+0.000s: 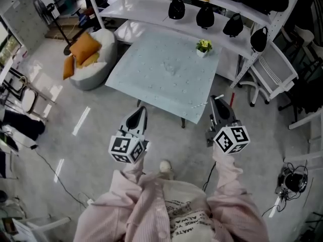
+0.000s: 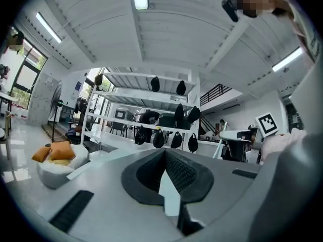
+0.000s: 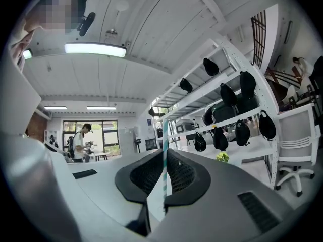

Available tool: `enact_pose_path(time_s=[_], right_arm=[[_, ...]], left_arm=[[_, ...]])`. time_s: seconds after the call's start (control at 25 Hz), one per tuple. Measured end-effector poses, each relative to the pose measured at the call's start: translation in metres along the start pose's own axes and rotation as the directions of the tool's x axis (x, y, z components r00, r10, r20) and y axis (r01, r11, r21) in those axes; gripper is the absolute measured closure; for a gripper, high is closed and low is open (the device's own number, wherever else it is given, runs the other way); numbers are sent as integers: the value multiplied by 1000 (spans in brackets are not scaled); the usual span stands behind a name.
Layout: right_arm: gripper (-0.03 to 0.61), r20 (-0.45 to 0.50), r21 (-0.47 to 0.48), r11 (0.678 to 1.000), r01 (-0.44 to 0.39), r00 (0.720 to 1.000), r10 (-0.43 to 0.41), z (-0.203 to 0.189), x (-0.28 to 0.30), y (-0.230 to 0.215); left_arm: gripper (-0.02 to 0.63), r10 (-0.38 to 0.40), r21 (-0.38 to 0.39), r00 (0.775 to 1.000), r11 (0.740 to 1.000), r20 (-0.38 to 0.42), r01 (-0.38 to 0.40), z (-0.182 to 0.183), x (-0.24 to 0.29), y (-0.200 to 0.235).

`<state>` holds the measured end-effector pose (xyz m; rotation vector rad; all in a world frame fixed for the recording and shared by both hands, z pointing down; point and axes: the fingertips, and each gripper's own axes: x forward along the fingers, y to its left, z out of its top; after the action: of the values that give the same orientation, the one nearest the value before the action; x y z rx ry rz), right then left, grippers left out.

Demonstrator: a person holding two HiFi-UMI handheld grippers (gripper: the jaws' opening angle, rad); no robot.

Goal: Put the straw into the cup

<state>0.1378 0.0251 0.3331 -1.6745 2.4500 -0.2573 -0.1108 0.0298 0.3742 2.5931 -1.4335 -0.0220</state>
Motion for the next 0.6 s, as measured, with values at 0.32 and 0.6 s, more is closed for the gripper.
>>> enact_pose_path(time_s=[0.32,0.6], right_arm=[[563,9,7,999,37,999,-37,-4,46,-13],[563,0,10,998,55,998,-55,-10,79,-26]], left_arm=[[614,-32,-24,999,999,-5,32,-1,41,34],[614,-33,-47,999,998,-25,32,-10,66,58]])
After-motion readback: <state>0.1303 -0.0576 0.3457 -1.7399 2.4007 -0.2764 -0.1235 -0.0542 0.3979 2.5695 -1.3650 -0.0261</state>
